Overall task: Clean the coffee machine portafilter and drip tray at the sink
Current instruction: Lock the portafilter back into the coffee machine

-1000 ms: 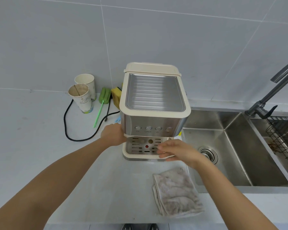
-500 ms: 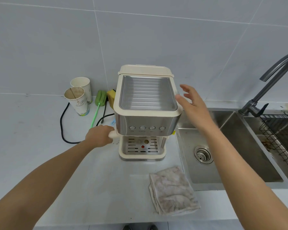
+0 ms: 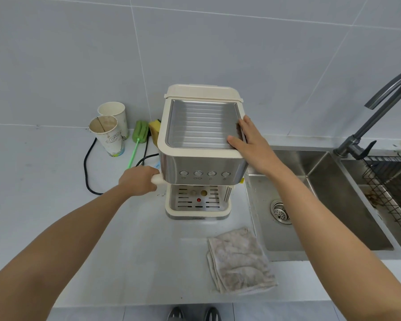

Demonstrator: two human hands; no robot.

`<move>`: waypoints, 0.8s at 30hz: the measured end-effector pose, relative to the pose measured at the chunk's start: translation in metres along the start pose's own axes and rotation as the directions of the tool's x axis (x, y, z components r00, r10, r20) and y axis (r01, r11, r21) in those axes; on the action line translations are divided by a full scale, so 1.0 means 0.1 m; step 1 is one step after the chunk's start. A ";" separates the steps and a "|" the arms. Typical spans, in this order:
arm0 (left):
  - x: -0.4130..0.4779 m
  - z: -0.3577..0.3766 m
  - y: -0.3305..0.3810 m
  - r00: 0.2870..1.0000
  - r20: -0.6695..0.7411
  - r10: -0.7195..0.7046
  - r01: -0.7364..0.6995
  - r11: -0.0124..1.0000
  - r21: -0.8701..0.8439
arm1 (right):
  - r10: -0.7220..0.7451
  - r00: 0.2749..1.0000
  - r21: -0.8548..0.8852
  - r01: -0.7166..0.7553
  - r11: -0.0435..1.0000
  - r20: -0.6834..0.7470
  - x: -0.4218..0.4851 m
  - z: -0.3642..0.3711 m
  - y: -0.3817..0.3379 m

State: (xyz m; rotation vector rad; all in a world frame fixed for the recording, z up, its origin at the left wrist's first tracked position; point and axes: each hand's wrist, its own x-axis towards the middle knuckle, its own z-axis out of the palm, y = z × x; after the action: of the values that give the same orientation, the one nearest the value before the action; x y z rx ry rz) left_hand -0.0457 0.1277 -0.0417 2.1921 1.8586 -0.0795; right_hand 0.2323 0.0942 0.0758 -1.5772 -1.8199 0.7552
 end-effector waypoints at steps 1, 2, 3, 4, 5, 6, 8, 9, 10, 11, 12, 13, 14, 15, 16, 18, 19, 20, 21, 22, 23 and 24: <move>0.01 -0.01 0.00 1.000 0.007 0.004 -0.004 1.000 0.007 | 0.002 1.000 -0.001 -0.002 1.000 0.002 0.00 0.00 0.00; 0.00 -0.02 0.00 1.000 0.011 0.009 -0.009 1.000 0.015 | 0.003 1.000 -0.001 -0.003 1.000 0.002 -0.01 0.00 0.00; 0.00 -0.02 0.01 1.000 0.014 0.015 -0.015 1.000 0.025 | 0.004 1.000 -0.002 -0.004 1.000 0.004 -0.01 0.00 -0.01; 0.00 -0.01 0.03 1.000 0.015 0.021 -0.021 0.999 0.038 | 0.005 1.000 -0.004 -0.005 1.000 0.004 -0.01 0.01 -0.01; 0.00 -0.01 0.06 1.000 0.015 0.026 -0.026 0.998 0.055 | 0.007 1.000 -0.007 -0.007 1.000 0.005 -0.01 0.01 -0.01; 0.00 0.00 0.09 0.999 0.014 0.028 -0.029 0.997 0.074 | 0.009 1.000 -0.009 -0.009 1.000 0.006 -0.02 0.01 -0.02; 0.00 0.02 0.15 1.000 0.008 0.027 -0.027 0.994 0.103 | 0.014 1.000 -0.015 -0.014 1.000 0.008 -0.02 0.00 -0.02; 0.01 0.02 0.17 1.000 0.001 0.022 -0.022 0.994 0.105 | 0.016 1.000 -0.016 -0.016 1.000 0.012 -0.02 0.00 -0.03; 0.02 0.03 0.18 1.000 -0.005 0.015 -0.015 0.995 0.101 | 0.016 1.000 -0.013 -0.016 1.000 0.015 -0.02 -0.01 -0.03; 0.03 0.03 0.19 1.000 -0.011 0.012 -0.010 0.995 0.096 | 0.013 1.000 -0.007 -0.013 1.000 0.017 -0.03 -0.01 -0.03; 0.04 0.03 0.19 1.000 -0.013 0.009 -0.008 0.995 0.095 | 0.010 1.000 -0.001 -0.010 1.000 0.019 -0.03 -0.01 -0.03; 0.05 0.02 0.19 1.000 -0.013 0.006 -0.005 0.996 0.094 | 0.006 1.000 0.002 -0.006 1.000 0.022 -0.03 -0.01 -0.04; 0.05 0.01 0.19 1.000 -0.014 0.002 0.000 0.996 0.092 | 0.002 1.000 0.002 -0.002 1.000 0.024 -0.03 -0.01 -0.04; 0.05 0.01 0.19 1.000 -0.015 -0.002 0.003 0.996 0.088 | -0.002 1.000 -0.001 0.002 1.000 0.024 -0.03 -0.02 -0.04; 0.06 0.00 0.19 1.000 -0.016 -0.006 0.007 0.997 0.081 | -0.004 1.000 -0.001 0.004 1.000 0.023 -0.03 -0.02 -0.04; 0.07 0.00 0.19 1.000 -0.020 -0.011 0.012 0.998 0.063 | 0.001 1.000 0.004 -0.001 1.000 0.025 -0.03 -0.02 -0.03; 0.07 -0.01 0.18 1.000 -0.025 -0.009 0.010 0.998 0.054 | 0.004 1.000 0.006 -0.004 1.000 0.028 -0.03 -0.01 -0.03; 0.07 -0.02 0.18 1.000 -0.026 -0.006 0.007 0.999 0.048 | 0.006 0.999 0.004 -0.006 1.000 0.031 -0.03 -0.01 -0.03; 0.07 -0.02 0.17 1.000 -0.025 -0.002 0.003 0.999 0.044 | 0.006 0.999 0.001 -0.006 1.000 0.034 -0.03 -0.01 -0.02; 0.07 -0.03 0.17 1.000 -0.024 0.001 0.000 0.999 0.043 | 0.005 0.999 -0.002 -0.005 1.000 0.034 -0.03 -0.01 -0.02; 0.07 -0.03 0.16 1.000 -0.024 0.001 -0.001 0.999 0.039 | 0.004 0.999 -0.004 -0.004 1.000 0.033 -0.02 -0.01 -0.02; 0.06 -0.02 0.16 1.000 -0.027 -0.001 0.002 0.999 0.034 | 0.003 0.999 -0.007 -0.003 1.000 0.032 -0.02 -0.01 -0.03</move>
State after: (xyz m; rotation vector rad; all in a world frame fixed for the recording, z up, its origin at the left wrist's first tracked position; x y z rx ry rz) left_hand -0.0288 0.1320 -0.0381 2.2253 1.8867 -0.0829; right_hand 0.2315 0.0915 0.0781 -1.5813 -1.8448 0.7801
